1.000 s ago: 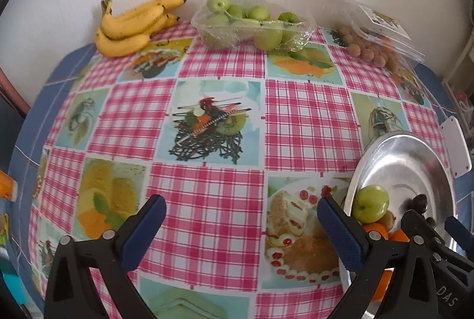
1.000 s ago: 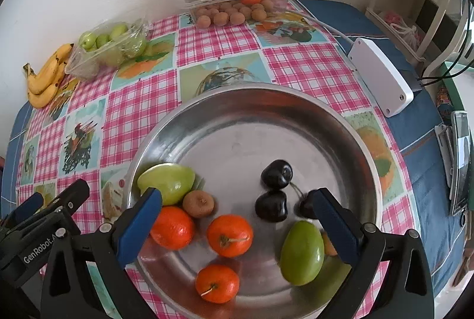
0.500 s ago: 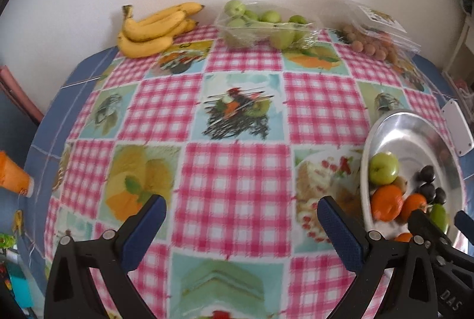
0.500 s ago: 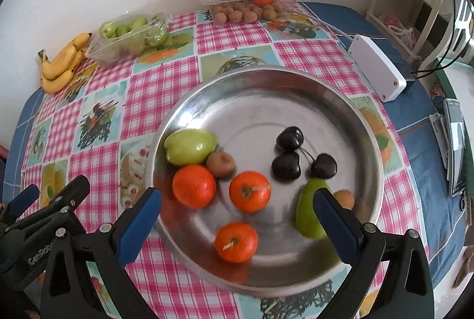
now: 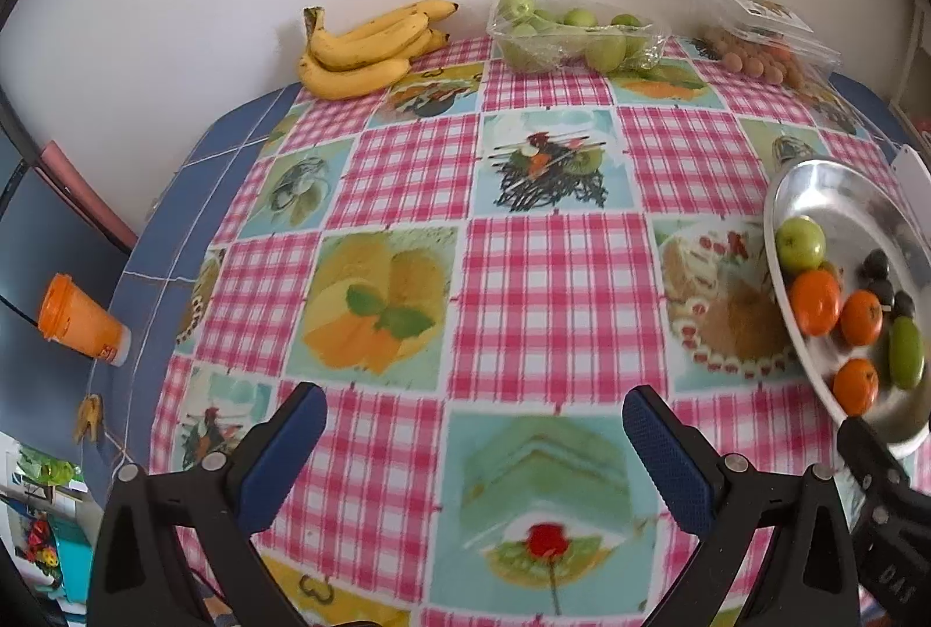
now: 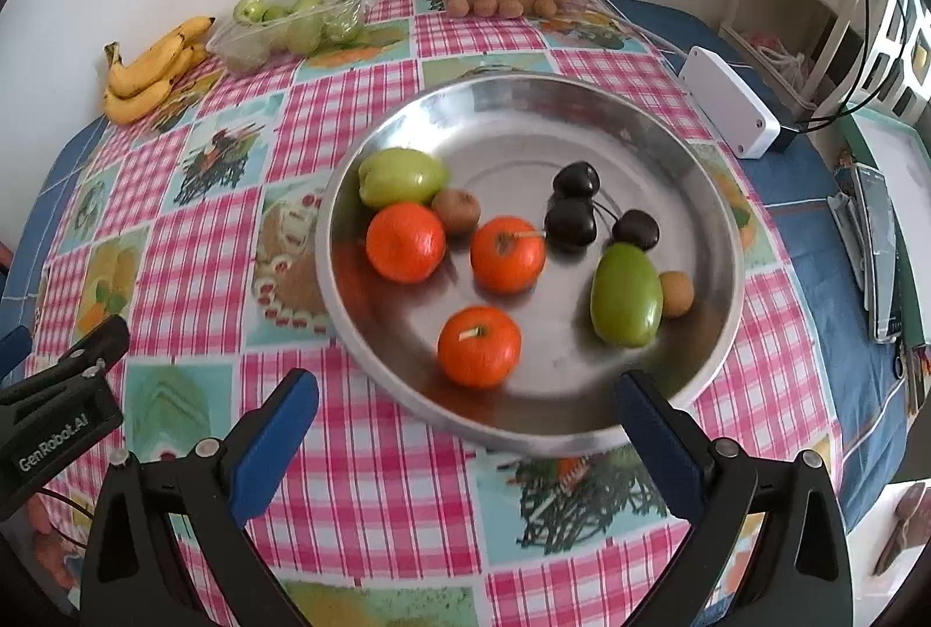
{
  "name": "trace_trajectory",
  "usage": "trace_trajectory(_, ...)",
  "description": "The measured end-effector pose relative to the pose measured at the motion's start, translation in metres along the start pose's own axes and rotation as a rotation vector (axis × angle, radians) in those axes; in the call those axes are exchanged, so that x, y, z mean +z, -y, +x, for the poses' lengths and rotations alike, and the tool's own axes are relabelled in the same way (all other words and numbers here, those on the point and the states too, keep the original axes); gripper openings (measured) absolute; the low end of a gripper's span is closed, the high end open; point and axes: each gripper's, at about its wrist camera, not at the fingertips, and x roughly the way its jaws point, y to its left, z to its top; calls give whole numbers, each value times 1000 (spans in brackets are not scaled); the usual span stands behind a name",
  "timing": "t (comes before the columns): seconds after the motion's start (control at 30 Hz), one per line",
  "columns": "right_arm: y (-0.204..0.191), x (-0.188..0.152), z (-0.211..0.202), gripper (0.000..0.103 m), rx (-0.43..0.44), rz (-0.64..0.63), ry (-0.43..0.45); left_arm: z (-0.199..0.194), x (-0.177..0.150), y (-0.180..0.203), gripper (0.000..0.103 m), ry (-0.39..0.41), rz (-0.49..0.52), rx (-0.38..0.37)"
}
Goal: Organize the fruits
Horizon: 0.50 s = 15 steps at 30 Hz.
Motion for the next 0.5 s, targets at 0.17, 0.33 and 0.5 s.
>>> trace_trajectory(0.17,-2,-9,-5,102,-5,-8,7,-3,-17,-12,103,2,4,4)
trace_trajectory(0.33,-3,-10,-10,102,-7,-10,24,-5,-21,-23,103,-4,-32,-17)
trace_trajectory(0.5,-4,-9,-11,102,-9,-16,25,-4,-22,-24,103,-15,-33,-32)
